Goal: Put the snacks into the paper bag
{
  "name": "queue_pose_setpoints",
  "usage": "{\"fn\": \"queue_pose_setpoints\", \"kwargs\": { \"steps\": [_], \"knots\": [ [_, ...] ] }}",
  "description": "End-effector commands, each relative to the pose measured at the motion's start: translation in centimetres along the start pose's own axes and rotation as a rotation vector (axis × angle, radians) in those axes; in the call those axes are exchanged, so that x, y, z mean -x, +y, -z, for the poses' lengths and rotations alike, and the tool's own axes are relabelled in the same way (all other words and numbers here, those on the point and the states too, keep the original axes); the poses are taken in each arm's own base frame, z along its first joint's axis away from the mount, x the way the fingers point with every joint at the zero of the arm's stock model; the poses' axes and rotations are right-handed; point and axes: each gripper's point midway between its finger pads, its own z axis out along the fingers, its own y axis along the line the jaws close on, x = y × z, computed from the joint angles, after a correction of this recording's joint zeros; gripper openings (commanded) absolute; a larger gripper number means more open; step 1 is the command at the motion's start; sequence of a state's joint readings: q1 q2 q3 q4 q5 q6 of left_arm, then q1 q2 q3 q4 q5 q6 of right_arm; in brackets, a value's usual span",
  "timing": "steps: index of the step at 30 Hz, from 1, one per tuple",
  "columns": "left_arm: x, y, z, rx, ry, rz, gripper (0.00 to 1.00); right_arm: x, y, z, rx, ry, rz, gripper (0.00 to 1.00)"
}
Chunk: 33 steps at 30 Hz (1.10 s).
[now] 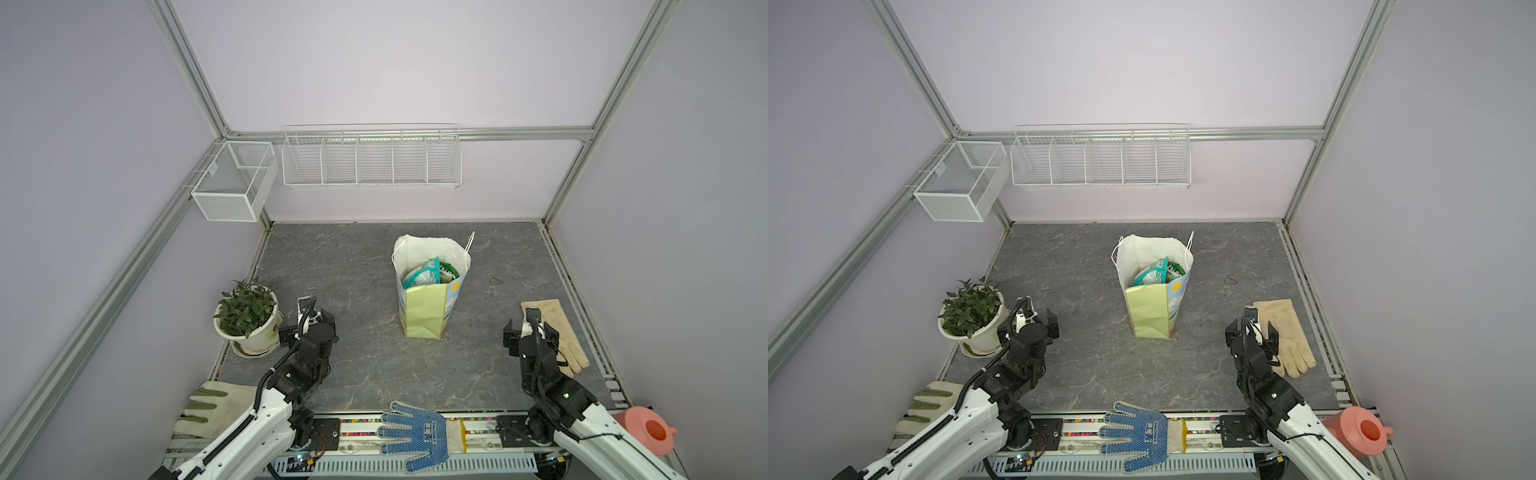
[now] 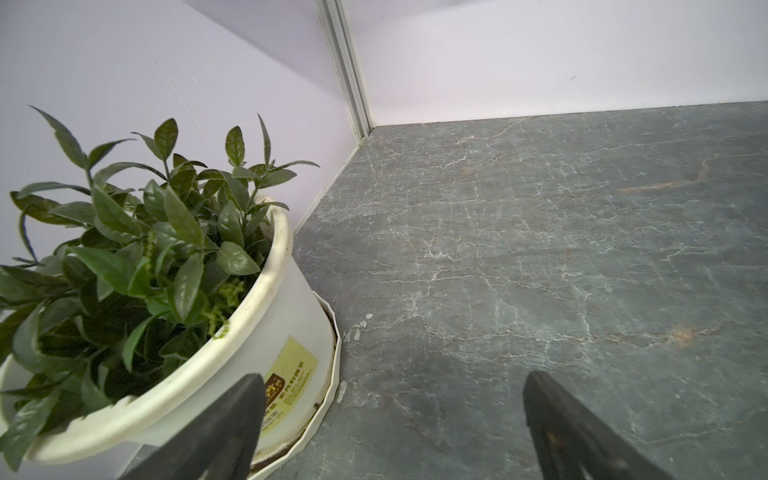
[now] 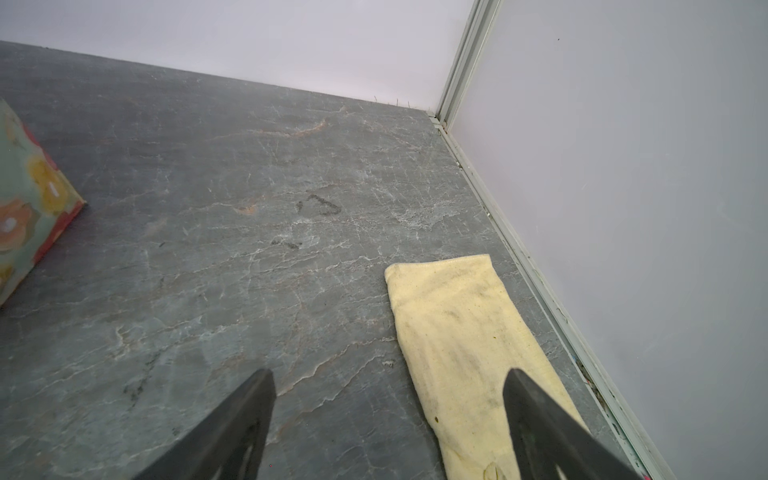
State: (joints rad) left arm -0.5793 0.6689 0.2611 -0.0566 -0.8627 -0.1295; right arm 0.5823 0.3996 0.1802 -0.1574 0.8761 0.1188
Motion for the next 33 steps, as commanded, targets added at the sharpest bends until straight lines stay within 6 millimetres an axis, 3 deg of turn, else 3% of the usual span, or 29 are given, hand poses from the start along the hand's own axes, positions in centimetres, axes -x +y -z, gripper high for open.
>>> {"fn": "queue_pose_setpoints", "kwargs": {
  "steps": [1, 22, 33],
  "knots": [
    [0.2, -0.5, 0.0, -0.022, -0.008, -0.005, 0.97, 0.5, -0.3, -0.3, -0.029, -0.023, -0.017, 0.88],
    [0.2, -1.2, -0.9, -0.002, -0.003, -0.027, 0.98, -0.3, -2.3, -3.4, -0.124, 0.077, -0.131, 0.89],
    [0.6, -0.6, -2.0, 0.018, -0.015, 0.018, 0.98, -0.2, -1.9, -5.3, -0.136, 0.109, -0.135, 0.89]
  ]
}}
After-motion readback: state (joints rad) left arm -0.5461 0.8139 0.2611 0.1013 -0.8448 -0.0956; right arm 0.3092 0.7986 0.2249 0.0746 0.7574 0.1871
